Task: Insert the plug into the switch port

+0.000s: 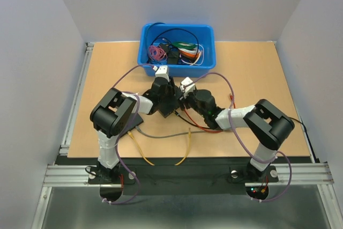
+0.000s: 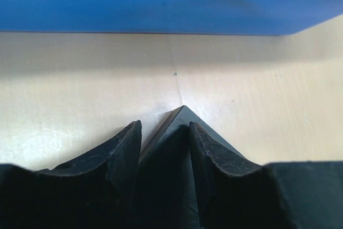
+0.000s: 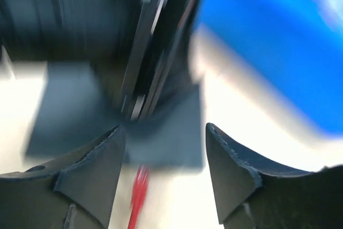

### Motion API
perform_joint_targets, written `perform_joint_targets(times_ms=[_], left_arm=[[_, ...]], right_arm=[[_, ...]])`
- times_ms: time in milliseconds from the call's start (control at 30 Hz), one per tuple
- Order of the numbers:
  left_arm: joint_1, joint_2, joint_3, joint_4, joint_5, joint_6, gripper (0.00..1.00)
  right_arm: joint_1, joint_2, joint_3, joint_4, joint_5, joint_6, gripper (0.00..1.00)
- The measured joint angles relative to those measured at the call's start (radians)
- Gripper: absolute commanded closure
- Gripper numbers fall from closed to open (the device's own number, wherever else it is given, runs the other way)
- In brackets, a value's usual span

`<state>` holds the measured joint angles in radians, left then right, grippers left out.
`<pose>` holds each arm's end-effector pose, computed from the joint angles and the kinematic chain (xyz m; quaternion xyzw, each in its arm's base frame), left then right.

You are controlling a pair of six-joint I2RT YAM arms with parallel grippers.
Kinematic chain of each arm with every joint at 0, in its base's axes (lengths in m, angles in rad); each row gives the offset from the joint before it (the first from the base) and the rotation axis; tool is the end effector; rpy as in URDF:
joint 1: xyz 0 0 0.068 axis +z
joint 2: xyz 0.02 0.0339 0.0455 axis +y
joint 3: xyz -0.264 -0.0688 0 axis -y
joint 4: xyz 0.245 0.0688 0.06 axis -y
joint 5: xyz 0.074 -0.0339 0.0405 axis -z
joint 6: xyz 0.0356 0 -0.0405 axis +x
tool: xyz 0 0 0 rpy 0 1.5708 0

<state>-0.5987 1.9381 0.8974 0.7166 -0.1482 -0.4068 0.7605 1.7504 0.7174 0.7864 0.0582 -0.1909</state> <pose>0.3284 -0.2177 0.1441 0.0346 0.8101 -0.2278 0.5391 0.2553 0.2400 0.1668 -0.3451 0.7090 0.1506 0.5962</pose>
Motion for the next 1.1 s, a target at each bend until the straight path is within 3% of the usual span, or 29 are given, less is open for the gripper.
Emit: perform_joint_targets(times_ms=[200,367,567,700,833,1100], left_arm=[[0.043,-0.005,0.04,-0.09,0.109,-0.026,0.49],[0.064,-0.008,0.061,-0.137,0.146,-0.04,0.49],[0.071,-0.077,0.052,-0.262,0.123,-0.038,0.47],[0.077,-0.157,0.011,-0.362,0.083,-0.028,0.32],[0.084,-0.266,-0.04,-0.456,0.028,-0.021,0.25],[0.096,-0.519,-0.072,-0.509,-0.071,-0.017,0.21]], right_arm=[[-0.002,-0.112,-0.027,0.165,0.055,0.001,0.31],[-0.002,-0.123,-0.101,0.182,0.101,0.027,0.31],[-0.001,-0.24,-0.175,0.14,0.117,0.091,0.28],[-0.002,-0.373,-0.222,0.12,0.089,0.153,0.25],[-0.001,-0.499,-0.261,0.061,0.023,0.225,0.22],[0.0,-0.641,-0.291,-0.104,-0.089,0.317,0.18]])
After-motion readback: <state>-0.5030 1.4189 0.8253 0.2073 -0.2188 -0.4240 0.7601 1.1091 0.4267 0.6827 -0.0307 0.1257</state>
